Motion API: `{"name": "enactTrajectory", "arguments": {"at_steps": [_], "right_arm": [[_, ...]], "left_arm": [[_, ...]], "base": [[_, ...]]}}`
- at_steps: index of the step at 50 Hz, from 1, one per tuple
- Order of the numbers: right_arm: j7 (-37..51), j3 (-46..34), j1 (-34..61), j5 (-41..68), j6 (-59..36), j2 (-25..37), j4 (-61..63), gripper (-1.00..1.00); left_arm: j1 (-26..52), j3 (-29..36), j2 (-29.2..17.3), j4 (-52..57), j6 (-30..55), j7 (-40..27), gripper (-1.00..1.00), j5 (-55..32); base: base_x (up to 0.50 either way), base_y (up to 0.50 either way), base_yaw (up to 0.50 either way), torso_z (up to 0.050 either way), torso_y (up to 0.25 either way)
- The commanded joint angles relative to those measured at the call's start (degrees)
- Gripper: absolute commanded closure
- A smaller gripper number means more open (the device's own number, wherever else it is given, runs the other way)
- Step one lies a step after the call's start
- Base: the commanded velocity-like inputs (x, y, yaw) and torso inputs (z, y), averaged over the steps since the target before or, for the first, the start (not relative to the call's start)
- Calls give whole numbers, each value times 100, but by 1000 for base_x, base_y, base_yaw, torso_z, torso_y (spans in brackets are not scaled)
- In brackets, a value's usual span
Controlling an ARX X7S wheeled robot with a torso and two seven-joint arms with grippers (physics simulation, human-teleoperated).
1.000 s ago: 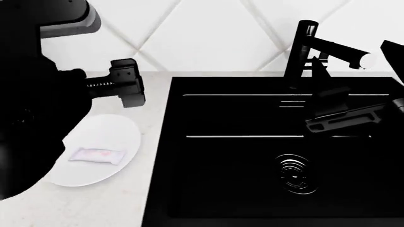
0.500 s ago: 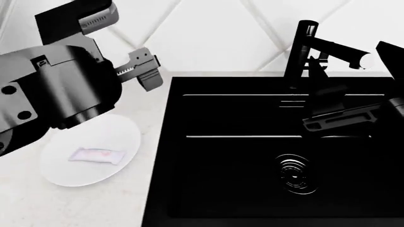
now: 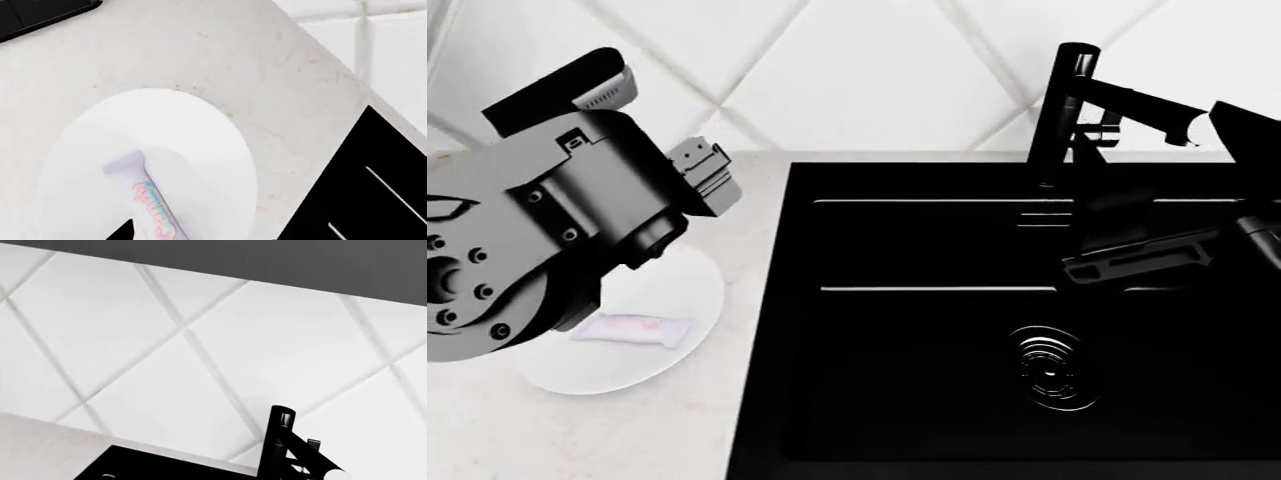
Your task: Move the dessert items from the plate to the tray.
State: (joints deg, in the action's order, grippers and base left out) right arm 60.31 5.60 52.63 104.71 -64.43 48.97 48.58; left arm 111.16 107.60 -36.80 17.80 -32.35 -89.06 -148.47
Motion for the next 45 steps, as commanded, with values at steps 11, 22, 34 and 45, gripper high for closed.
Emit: {"name": "enactTrajectory", "arguments": {"at_steps": [11,22,34,45], "right_arm": [[-303,105,-376,-361,-19,-133,23,-100],[-347,78,-389,-382,-4,-137,26,-100],[-411,97,-481,-460,19,-151,31,-100],[-529,104,-608,-584,21,-199,35,-100]], "left_arm": [[-80,524,40,229,-1503,147,-100,-637],[-218,521,40,177,-1923,260,-100,-799],[-498,339,153,-73,-2021,517,-100,-980],[-706,320,438,-751,-1937,509,-100,-1221]], "base": [[0,0,0,0,0],[0,0,0,0,0],[0,0,0,0,0],[0,0,0,0,0]]}}
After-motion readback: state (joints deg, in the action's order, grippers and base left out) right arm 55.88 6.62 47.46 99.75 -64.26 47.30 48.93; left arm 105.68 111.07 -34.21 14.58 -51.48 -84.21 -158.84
